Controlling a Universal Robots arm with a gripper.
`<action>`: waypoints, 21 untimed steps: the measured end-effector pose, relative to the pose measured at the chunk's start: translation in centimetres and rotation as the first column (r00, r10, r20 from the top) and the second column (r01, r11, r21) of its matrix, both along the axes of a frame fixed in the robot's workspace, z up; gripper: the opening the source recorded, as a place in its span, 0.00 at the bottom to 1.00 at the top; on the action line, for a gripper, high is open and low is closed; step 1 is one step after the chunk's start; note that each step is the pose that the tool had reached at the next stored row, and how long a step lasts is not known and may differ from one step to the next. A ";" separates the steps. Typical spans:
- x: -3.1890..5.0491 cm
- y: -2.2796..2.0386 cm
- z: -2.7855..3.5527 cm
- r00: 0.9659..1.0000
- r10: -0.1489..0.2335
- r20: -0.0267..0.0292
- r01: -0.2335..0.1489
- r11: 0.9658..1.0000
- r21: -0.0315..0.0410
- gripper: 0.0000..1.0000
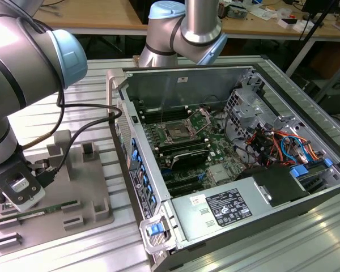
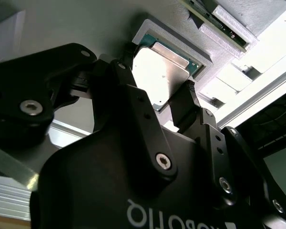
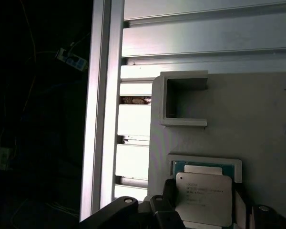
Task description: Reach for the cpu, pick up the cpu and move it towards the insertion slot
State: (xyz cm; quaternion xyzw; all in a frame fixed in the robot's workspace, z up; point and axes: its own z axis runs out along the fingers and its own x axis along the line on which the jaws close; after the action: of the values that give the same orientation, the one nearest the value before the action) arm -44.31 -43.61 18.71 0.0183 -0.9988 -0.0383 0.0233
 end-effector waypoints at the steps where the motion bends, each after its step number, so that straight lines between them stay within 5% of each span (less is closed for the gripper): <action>1: 0.00 0.00 0.01 1.000 0.000 0.000 0.000 1.000 0.000 0.55; 8: 0.00 0.00 0.83 1.000 0.000 0.000 0.000 1.000 0.000 0.55; 21: 0.00 0.00 1.02 1.000 0.000 0.000 0.000 1.000 0.000 0.55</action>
State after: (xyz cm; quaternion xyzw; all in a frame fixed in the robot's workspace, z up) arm -44.31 -43.61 19.73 0.0183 -0.9988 -0.0383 0.0233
